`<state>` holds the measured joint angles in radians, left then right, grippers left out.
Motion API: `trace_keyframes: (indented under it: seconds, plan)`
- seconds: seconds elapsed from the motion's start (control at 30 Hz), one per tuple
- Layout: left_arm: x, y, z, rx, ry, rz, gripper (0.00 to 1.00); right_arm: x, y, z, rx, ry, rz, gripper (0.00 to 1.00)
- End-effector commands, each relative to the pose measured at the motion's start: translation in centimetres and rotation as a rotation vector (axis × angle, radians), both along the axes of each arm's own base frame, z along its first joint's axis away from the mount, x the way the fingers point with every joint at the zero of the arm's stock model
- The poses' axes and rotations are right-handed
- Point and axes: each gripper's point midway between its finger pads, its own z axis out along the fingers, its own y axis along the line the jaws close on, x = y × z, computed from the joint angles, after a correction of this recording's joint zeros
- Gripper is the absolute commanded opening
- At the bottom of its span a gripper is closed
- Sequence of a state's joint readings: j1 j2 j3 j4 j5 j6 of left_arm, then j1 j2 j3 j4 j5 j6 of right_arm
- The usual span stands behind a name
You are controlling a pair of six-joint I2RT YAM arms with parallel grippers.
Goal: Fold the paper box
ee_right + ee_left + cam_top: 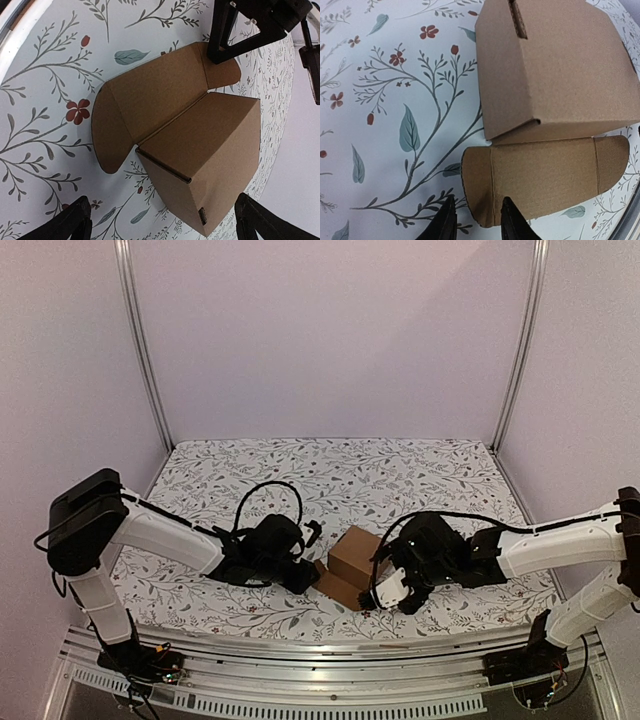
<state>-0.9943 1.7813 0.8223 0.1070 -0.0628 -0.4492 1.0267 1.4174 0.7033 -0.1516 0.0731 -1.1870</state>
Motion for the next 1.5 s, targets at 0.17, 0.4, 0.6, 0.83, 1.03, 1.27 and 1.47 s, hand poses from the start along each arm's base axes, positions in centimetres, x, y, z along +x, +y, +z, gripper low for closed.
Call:
trace_keyframes:
  seconds: [0.17,0.4,0.6,0.83,1.03,1.27,1.47]
  plan:
    - [0.6,0.0,0.2,-0.030,-0.006,0.008,0.23,-0.9,0.9,-2.9,-0.028,0.062,0.035,0.96]
    - [0.7,-0.5,0.3,-0.039,-0.017,-0.007,0.20,0.2,2.3,-2.9,0.031,0.009,-0.036,0.87]
    - [0.6,-0.5,0.2,-0.035,-0.019,-0.015,0.17,0.9,2.9,-2.3,0.067,0.010,-0.085,0.81]
    - [0.5,-0.4,0.1,-0.030,-0.021,-0.019,0.16,0.9,3.4,-2.0,0.088,-0.020,-0.091,0.81]
    - [0.5,-0.3,-0.1,0.000,-0.032,-0.034,0.15,1.1,4.0,-1.8,0.088,-0.048,-0.069,0.76]
    - [0.3,-0.6,0.6,0.002,-0.061,-0.062,0.13,1.2,4.2,-1.8,0.086,-0.045,-0.066,0.67]
    - [0.0,-1.2,1.2,-0.006,-0.084,-0.093,0.10,1.3,4.2,-1.7,0.085,-0.045,-0.073,0.61]
